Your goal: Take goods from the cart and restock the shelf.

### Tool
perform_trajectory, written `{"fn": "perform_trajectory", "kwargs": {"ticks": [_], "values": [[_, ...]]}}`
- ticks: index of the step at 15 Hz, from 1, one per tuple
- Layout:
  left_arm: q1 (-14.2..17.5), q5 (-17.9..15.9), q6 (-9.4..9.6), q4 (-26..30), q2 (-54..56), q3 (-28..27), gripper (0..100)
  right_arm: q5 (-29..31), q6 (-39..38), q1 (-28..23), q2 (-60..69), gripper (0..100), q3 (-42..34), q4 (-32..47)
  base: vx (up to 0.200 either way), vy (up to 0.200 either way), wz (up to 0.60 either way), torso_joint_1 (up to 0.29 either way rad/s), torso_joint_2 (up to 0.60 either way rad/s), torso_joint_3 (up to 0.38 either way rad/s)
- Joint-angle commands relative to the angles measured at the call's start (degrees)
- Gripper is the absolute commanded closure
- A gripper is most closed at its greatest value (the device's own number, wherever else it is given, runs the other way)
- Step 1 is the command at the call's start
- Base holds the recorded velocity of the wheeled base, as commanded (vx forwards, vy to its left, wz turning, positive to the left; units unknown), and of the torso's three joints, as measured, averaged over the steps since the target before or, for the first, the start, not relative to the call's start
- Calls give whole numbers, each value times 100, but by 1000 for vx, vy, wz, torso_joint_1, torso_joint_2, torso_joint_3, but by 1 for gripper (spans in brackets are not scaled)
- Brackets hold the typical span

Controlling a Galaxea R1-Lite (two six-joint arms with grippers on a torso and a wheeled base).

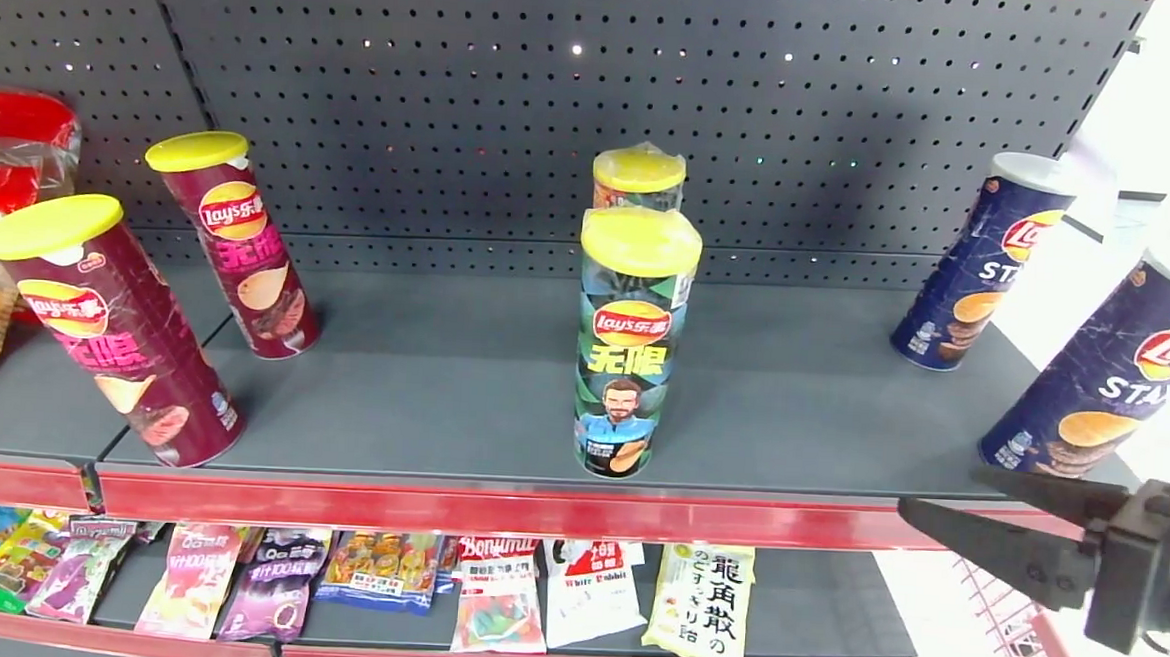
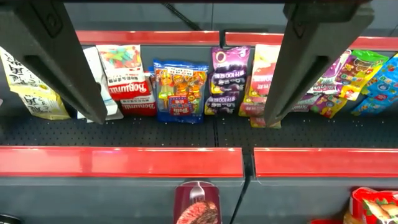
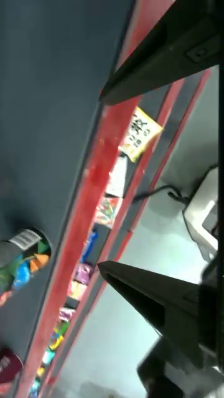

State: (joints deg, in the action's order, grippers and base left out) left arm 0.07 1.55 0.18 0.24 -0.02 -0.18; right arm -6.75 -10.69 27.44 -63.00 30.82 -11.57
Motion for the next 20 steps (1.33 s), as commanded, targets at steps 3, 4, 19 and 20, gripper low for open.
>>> {"fn": "perform_trajectory", "kwargs": {"ticks": [3,4,19,20], "values": [[1,3,-1,2,2,1,0,895,577,728,-1215,0,65,-645,0,0,0,0,0,0],[1,3,-1,2,2,1,0,895,682,728,-1302,0,73,-794,0,0,0,0,0,0],[1,3,-1,2,2,1,0,1124,1447,710,-3201,0,1031,-1779,0,0,0,0,0,0],[1,3,-1,2,2,1,0,1159,1447,719,-3245,0,1067,-1779,0,0,0,0,0,0]]}}
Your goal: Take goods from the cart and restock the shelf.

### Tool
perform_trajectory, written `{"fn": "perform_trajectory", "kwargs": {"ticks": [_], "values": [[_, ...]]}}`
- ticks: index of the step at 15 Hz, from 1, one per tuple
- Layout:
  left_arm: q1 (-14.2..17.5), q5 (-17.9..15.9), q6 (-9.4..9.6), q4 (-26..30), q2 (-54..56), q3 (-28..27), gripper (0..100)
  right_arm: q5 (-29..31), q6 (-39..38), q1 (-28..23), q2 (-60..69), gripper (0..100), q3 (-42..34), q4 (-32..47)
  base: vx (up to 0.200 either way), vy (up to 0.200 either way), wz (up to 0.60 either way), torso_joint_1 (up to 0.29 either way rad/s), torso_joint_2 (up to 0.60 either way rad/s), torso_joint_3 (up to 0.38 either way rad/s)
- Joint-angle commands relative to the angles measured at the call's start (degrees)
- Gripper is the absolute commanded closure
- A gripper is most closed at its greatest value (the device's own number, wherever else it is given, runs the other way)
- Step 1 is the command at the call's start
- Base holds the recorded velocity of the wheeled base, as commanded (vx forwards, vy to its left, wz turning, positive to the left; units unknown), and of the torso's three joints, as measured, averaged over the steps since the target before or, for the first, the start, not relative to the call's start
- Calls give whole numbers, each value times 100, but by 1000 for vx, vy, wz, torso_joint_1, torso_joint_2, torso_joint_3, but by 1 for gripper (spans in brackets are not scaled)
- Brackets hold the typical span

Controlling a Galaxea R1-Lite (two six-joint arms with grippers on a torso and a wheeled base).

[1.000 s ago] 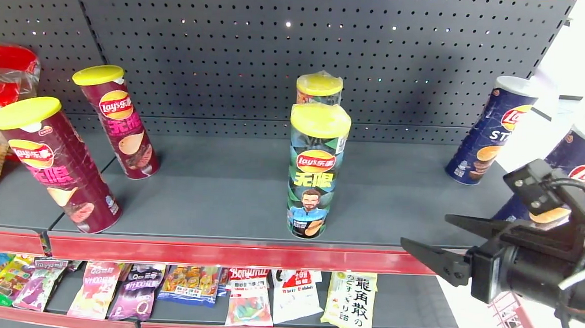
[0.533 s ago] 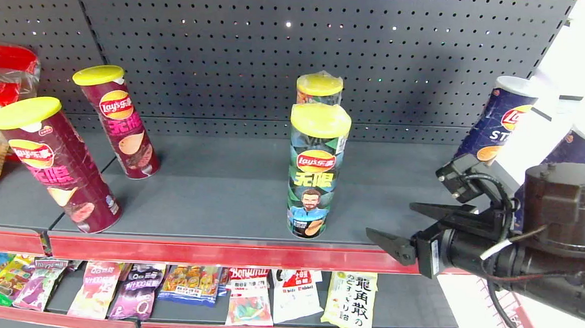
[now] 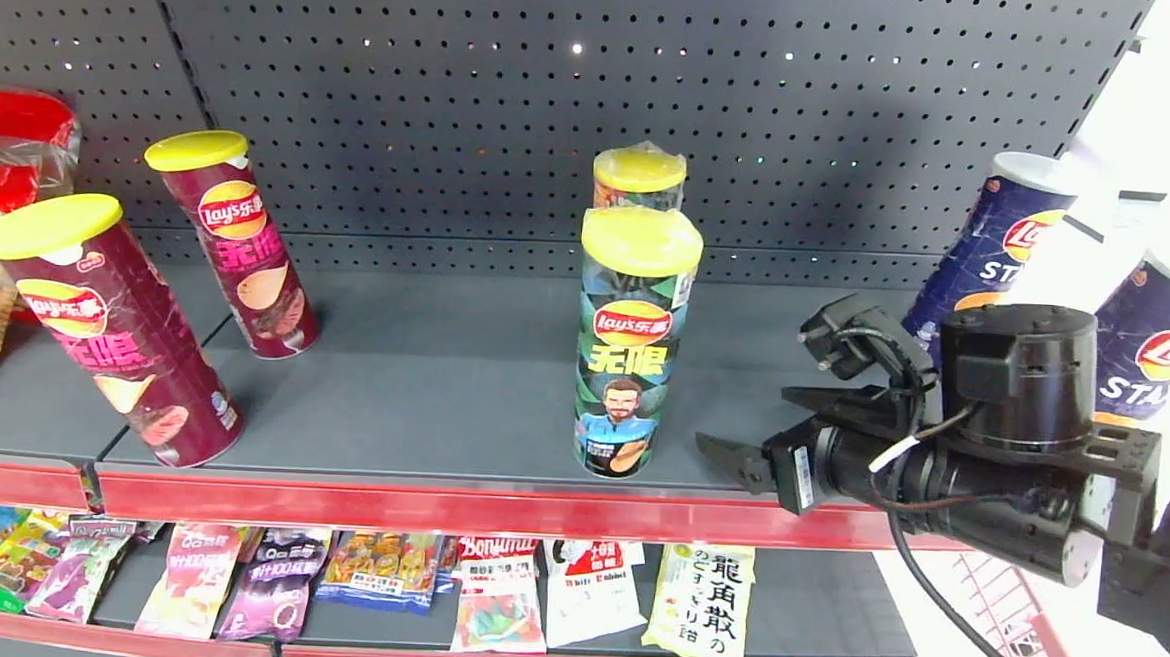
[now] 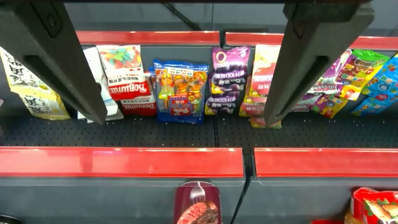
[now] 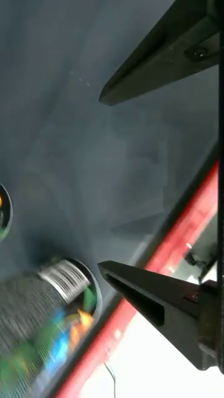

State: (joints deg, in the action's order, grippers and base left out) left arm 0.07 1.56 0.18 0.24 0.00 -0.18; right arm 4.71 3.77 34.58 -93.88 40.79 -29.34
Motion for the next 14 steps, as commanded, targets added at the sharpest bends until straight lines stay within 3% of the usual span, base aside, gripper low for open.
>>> {"fn": "perform_trajectory", "kwargs": {"ticks": [1,14], "values": [[1,2,-1,2,0,1,0,13,1,4,-175,0,69,-1,0,0,0,0,0,0],[1,2,-1,2,0,1,0,92,-8,145,-596,0,518,25,0,0,0,0,0,0]]}}
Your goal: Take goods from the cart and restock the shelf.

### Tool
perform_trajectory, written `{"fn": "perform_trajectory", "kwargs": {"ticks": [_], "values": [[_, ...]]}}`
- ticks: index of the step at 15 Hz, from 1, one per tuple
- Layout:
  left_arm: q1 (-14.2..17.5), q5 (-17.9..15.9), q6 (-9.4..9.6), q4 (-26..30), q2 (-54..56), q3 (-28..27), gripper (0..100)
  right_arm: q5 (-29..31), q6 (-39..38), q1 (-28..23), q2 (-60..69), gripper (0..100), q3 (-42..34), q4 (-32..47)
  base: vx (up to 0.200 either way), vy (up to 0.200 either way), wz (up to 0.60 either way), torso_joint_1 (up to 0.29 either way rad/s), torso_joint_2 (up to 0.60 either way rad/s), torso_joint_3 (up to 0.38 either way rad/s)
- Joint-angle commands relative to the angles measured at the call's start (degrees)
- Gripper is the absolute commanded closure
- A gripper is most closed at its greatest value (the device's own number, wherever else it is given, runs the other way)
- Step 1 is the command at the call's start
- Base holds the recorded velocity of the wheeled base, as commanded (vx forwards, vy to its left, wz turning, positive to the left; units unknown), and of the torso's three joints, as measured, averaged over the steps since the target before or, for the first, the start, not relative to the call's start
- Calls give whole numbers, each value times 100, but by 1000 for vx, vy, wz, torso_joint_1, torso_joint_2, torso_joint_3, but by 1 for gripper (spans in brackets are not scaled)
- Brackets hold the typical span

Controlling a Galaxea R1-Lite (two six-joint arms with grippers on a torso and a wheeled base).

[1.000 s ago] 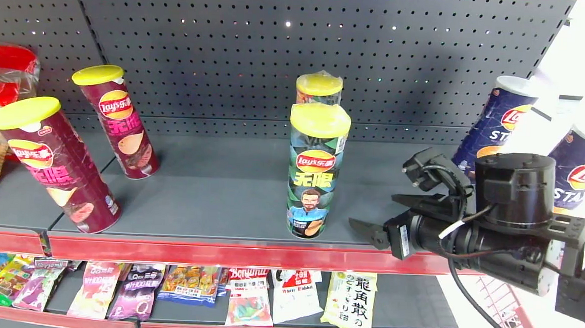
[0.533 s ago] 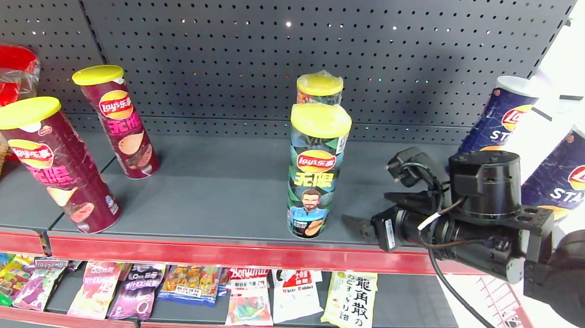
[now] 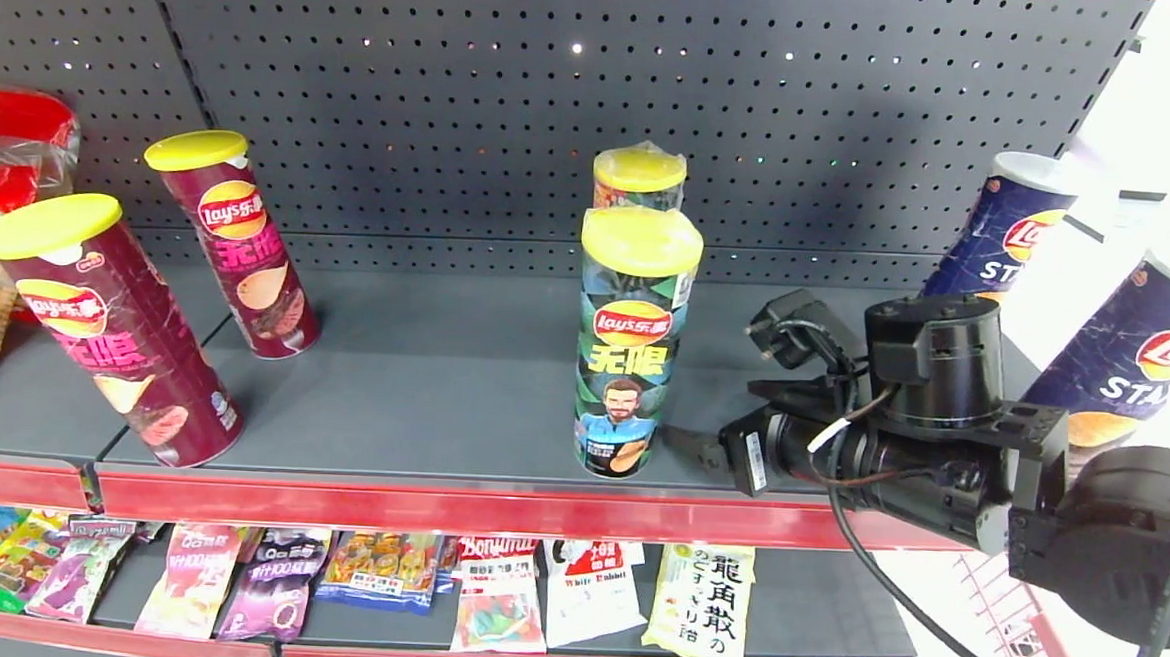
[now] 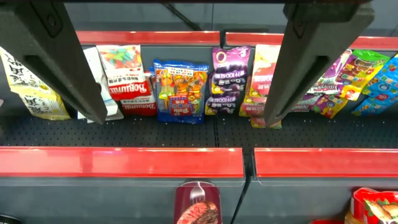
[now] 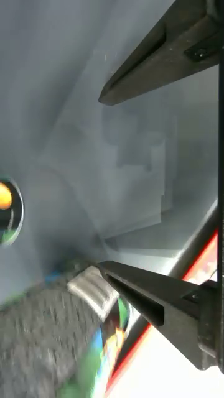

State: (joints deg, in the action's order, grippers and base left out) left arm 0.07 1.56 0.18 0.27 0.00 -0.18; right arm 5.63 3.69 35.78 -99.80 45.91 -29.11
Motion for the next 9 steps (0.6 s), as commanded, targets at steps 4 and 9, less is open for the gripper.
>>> {"fn": "perform_trajectory", "kwargs": {"ticks": [4,9], "values": [[1,2,-1,0,0,1,0,-1,0,105,-83,0,94,-16,0,0,0,0,0,0],[1,2,-1,0,0,1,0,-1,0,140,-162,0,111,-24,0,0,0,0,0,0]]}}
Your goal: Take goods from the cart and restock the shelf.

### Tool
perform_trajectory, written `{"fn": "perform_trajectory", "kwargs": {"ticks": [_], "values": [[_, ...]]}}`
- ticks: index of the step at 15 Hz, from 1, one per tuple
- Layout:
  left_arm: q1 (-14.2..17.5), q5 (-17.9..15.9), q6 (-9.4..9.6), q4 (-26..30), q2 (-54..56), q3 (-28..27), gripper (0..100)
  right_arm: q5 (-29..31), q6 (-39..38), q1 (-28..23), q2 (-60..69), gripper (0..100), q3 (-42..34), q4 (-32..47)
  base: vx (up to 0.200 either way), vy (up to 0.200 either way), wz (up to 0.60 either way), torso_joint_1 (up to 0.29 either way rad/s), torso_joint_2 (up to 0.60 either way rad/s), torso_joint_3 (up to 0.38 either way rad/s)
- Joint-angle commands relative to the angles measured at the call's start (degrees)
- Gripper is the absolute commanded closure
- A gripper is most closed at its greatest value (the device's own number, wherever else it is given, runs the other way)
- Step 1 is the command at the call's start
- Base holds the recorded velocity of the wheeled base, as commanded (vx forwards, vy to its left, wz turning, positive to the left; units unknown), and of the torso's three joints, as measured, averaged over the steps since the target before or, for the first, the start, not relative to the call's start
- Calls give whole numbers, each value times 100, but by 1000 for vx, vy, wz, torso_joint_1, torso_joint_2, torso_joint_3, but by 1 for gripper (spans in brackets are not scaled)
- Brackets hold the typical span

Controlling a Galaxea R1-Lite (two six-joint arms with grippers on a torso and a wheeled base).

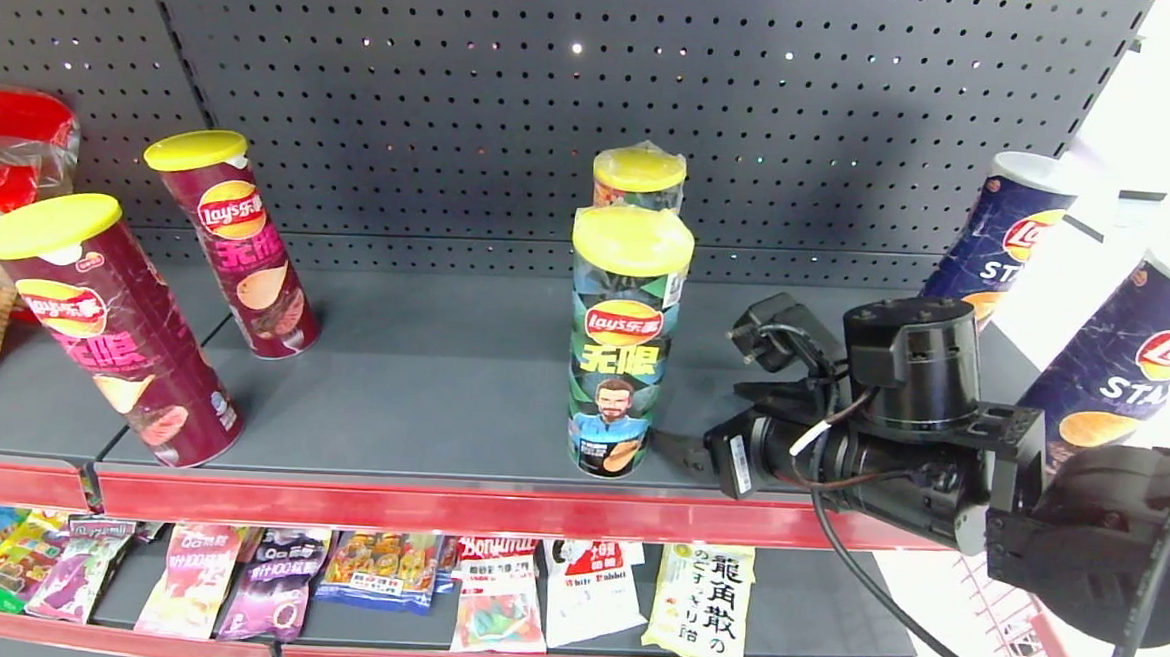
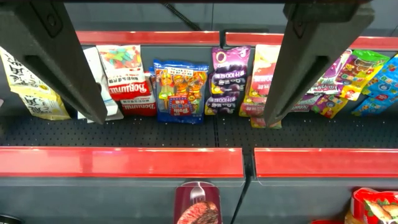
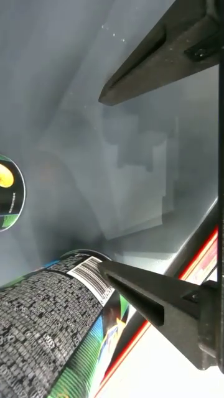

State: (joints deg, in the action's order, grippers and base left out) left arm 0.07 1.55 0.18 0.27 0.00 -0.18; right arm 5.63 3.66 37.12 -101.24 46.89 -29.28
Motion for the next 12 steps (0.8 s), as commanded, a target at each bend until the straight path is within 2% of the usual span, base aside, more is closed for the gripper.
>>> {"fn": "perform_trajectory", "kwargs": {"ticks": [1,12], "values": [[1,3,-1,0,0,1,0,-1,3,15,-27,0,58,1,0,0,0,0,0,0],[1,3,-1,0,0,1,0,-1,-23,32,210,0,-127,-7,0,0,0,0,0,0]]}}
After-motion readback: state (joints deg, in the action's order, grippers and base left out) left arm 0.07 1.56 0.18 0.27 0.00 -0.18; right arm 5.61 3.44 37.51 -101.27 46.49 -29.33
